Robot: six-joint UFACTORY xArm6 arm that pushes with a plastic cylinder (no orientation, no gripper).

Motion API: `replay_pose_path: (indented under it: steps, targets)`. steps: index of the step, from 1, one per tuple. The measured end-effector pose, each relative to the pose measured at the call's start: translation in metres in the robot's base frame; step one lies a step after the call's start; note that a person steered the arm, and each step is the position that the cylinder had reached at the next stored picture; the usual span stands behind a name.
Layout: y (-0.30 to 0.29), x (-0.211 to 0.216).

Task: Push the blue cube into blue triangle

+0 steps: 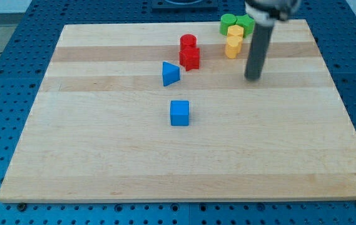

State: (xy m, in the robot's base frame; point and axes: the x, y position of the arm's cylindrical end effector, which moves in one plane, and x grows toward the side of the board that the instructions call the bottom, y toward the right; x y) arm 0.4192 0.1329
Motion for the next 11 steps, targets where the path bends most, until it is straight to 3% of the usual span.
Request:
replay_pose_path:
  steps: [1, 2, 3, 5, 7, 9, 11]
  targets:
    - [-0.058, 0.088]
    - [-0.121, 0.098]
    - [-0.132, 0.083]
    - [-0.138, 0.008]
    - [-0.154, 0.055]
    - [-0.169, -0.006]
    - [-0.173, -0.004]
